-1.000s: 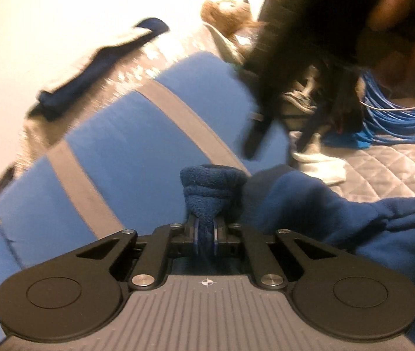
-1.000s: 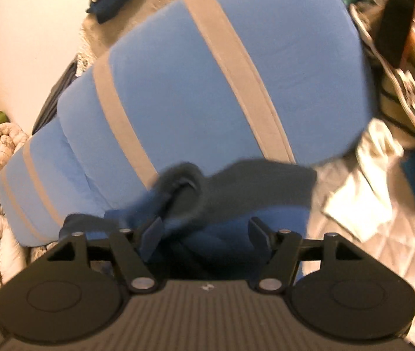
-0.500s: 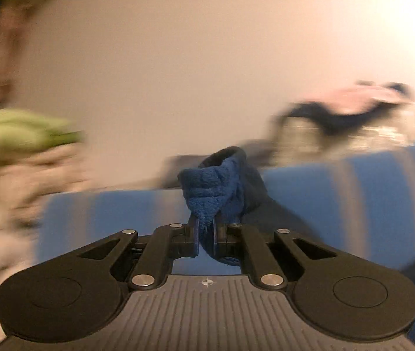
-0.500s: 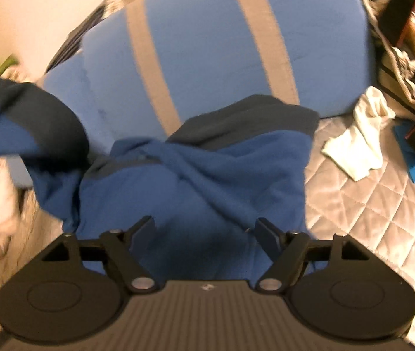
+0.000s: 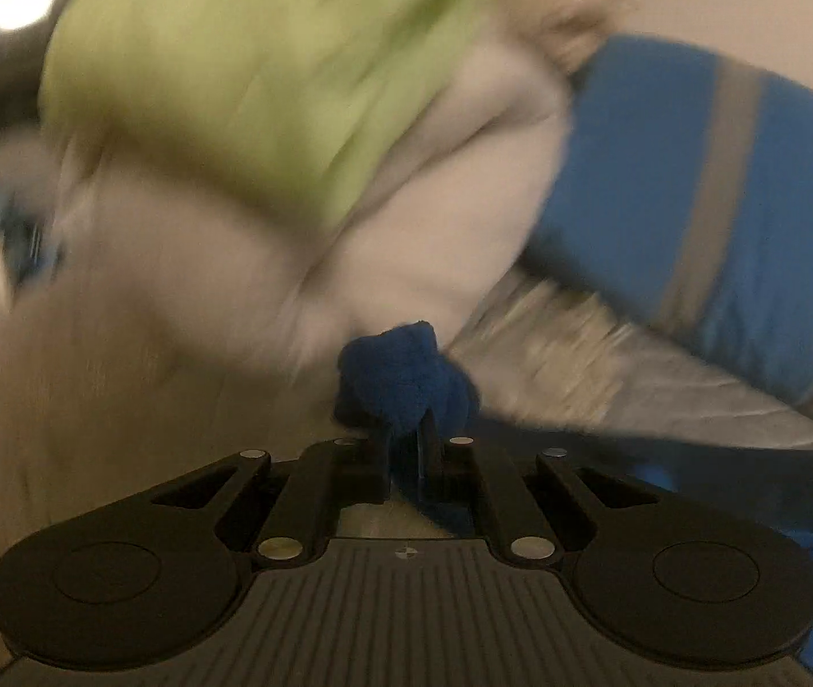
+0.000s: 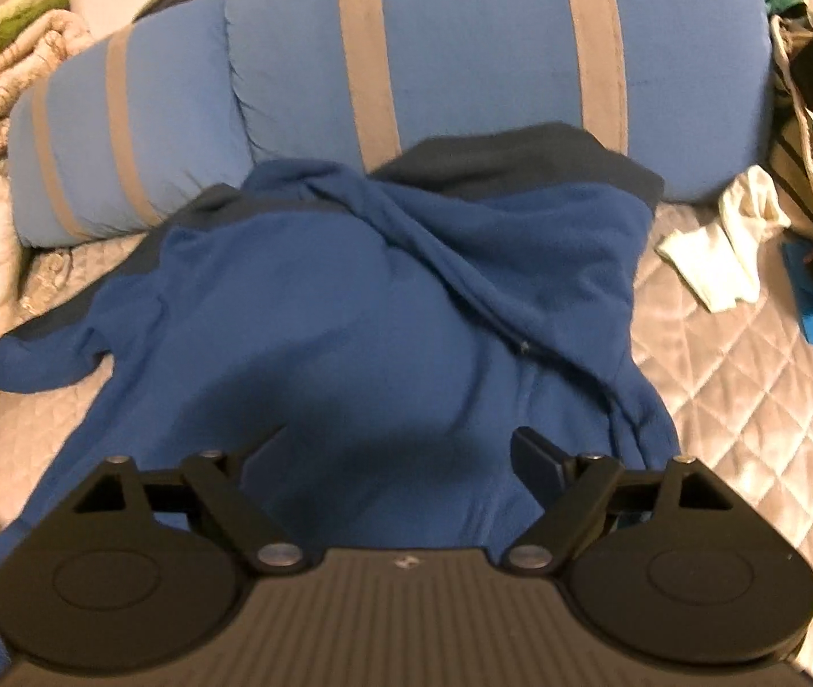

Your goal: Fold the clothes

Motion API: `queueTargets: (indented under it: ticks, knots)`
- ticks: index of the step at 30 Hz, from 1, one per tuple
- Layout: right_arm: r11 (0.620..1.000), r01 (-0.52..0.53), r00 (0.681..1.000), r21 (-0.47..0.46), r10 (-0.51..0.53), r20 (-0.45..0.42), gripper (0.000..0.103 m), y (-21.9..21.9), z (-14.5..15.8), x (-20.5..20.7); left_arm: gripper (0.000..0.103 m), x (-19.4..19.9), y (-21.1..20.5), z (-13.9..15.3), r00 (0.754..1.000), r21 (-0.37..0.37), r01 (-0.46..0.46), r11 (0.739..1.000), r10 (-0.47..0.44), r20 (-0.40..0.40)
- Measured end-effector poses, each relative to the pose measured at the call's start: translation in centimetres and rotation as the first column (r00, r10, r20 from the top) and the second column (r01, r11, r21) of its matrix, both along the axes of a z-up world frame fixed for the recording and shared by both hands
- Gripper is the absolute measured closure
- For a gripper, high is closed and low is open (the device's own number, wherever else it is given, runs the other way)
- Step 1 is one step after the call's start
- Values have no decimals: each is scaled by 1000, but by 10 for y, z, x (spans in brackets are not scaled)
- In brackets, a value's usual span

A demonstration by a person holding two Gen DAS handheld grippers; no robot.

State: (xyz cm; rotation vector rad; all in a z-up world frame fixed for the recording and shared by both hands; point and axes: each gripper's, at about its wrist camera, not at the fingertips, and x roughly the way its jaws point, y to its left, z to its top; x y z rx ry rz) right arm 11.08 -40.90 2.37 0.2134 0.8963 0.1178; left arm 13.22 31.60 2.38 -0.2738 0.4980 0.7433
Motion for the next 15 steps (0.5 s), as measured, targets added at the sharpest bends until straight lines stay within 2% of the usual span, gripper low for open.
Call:
queueTargets:
  ticks: [2,6,9,11,13,15]
  knots:
    - [1000,5,1000,-21,-5,-10,12,-1,-1,-4,98,-11,7,-5,1000,-58,-10,998,11,19]
    - [998,30,999,-46,-31,-28,12,-6,-2,-9,98,-18,8,-12,999,-78,4,997,-1,32]
    - [998,40,999,-47,-41,-34,12,-7,-2,-13,98,-21,21,-25,999,-151,-15,988,21,35]
    - [998,35,999,-49,-37,-38,11,-5,-3,-15,98,-27,31,-32,998,-240,-33,970,46,49]
    - [998,17,999,-62,-20,-40,11,1,-3,-16,98,-34,43,-40,992,-348,-52,936,89,91]
    - [997,-3,999,-77,0,-43,11,9,-2,-17,98,-41,47,-40,987,-390,-55,919,110,118]
